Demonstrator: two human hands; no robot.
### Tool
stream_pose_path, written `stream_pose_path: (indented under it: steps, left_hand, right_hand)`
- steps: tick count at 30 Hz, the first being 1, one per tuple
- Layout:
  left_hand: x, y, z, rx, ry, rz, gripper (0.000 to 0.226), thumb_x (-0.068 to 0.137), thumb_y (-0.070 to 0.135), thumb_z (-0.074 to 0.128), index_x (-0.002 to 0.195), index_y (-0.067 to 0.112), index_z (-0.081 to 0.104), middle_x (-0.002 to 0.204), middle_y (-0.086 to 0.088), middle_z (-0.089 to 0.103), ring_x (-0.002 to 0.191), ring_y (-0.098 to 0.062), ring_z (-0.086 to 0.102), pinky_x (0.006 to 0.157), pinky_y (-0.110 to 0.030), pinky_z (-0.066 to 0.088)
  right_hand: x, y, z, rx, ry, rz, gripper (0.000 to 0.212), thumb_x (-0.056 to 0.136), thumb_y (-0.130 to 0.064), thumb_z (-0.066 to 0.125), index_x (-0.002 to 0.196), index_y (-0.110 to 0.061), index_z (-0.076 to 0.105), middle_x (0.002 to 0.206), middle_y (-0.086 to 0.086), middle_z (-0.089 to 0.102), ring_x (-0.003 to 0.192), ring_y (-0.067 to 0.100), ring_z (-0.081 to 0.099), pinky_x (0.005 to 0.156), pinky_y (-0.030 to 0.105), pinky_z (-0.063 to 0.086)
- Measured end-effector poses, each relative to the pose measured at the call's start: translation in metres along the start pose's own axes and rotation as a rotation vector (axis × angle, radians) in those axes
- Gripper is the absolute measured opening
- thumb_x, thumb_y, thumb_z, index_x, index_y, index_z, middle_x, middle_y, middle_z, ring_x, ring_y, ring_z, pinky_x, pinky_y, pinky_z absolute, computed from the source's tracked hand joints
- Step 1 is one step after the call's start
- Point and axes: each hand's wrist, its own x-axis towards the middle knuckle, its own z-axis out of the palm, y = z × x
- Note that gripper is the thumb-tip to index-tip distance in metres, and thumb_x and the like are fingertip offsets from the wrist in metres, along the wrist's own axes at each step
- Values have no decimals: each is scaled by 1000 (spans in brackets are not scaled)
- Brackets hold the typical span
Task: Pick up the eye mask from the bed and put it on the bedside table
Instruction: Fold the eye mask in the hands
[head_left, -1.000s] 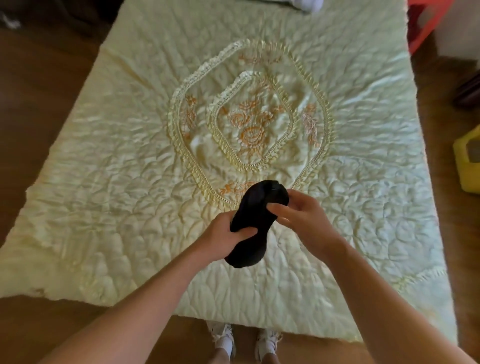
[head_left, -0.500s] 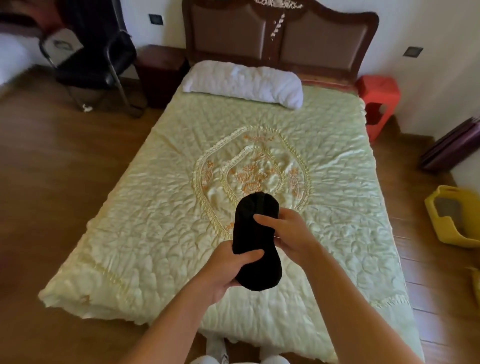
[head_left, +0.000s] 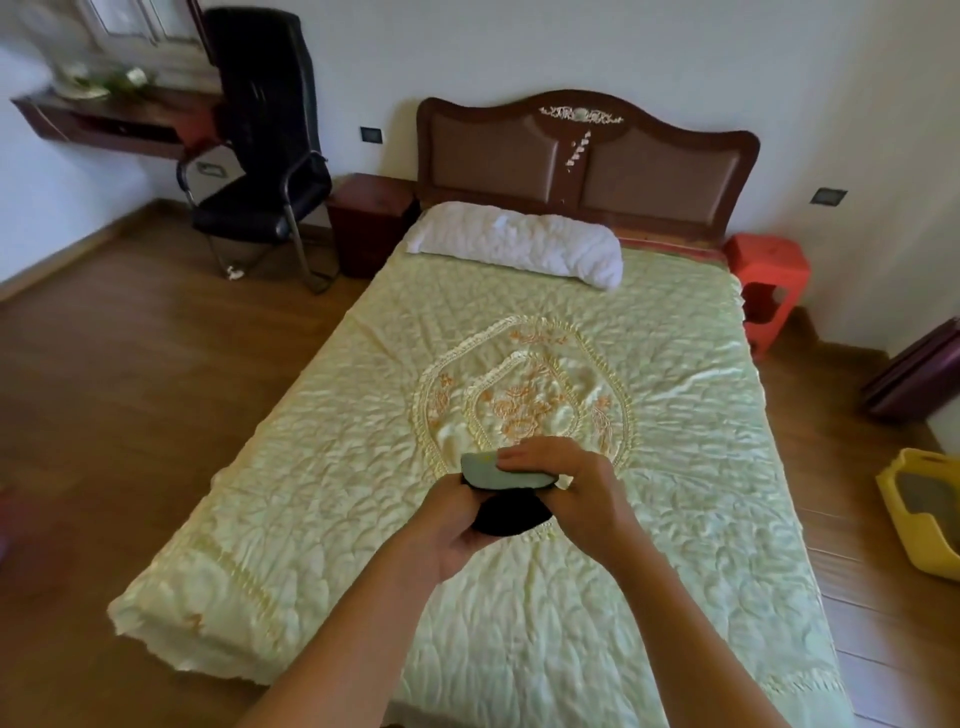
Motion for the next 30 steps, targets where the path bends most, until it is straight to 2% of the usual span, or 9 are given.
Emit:
stream_pose_path:
  steps: [2, 6, 12, 15, 18, 20, 23, 25, 30]
  left_hand:
    - [0, 5, -3, -9, -15, 11, 23, 94, 12, 61, 113, 5, 71, 99, -15, 77, 85, -24, 75, 66, -33, 62]
    - [-7, 10, -9, -146, -100, -9, 27, 99, 20, 53, 115, 5, 69, 103, -17, 75, 88, -27, 73, 68, -32, 63]
    - [-16, 13, -14, -395, -182, -46, 58, 96, 52, 47, 120, 3, 68, 109, -21, 73, 92, -33, 72, 72, -39, 60]
    - [-20, 13, -10, -335, -177, 4, 45, 94, 39, 59, 115, 1, 69, 101, -20, 76, 89, -29, 75, 68, -35, 62]
    - [-19, 9, -9, -306, -131, 77, 45, 81, 14, 71, 122, -1, 62, 102, -21, 76, 94, -31, 74, 71, -36, 63]
    - [-17, 6, -11, -300, -101, 106, 48, 78, 9, 72, 124, 0, 61, 112, -21, 74, 101, -32, 72, 75, -37, 63]
    - [-15, 2, -14, -258, -36, 158, 46, 77, 8, 74, 121, 1, 62, 113, -19, 74, 100, -31, 72, 72, -34, 63]
    - [-14, 0, -15, -201, 8, 198, 48, 71, 12, 77, 116, 2, 65, 108, -17, 76, 96, -29, 73, 69, -32, 62]
    - [-17, -5, -21, -74, 61, 239, 37, 74, 18, 79, 108, 9, 69, 96, -9, 79, 92, -26, 74, 70, -34, 60]
  right_hand:
    - [-2, 2, 3, -129, -12, -101, 63, 70, 23, 60, 108, -22, 80, 116, -27, 68, 120, 7, 57, 101, 16, 43]
    - [-2, 2, 3, -244, -27, -202, 61, 73, 15, 53, 116, -21, 76, 125, -16, 66, 129, 27, 55, 105, 36, 46]
    - [-1, -3, 2, -246, -59, -197, 62, 76, 14, 44, 115, -21, 77, 126, -15, 68, 135, 24, 50, 106, 34, 46]
    - [0, -5, 2, -200, -69, -169, 58, 75, 20, 47, 107, -17, 80, 119, -16, 71, 132, 20, 52, 103, 30, 49]
    - [-1, -14, -1, 9, -21, -34, 55, 71, 12, 46, 100, -20, 81, 116, -17, 73, 125, 4, 58, 99, 21, 52]
    - [-1, -19, -5, 163, 76, 99, 48, 78, 6, 50, 103, -24, 78, 113, -9, 76, 115, 3, 65, 96, 26, 54]
    - [-5, -18, -6, 256, 141, 260, 31, 85, -16, 67, 113, -28, 73, 107, -4, 77, 101, 6, 72, 86, 33, 58]
    - [-10, -14, 0, 338, 115, 374, 37, 81, -33, 69, 118, -29, 69, 107, 3, 76, 98, 15, 74, 84, 42, 62]
    - [-21, -12, 23, 500, 115, 550, 45, 79, -41, 69, 118, -19, 69, 109, 16, 75, 95, 23, 77, 87, 48, 63]
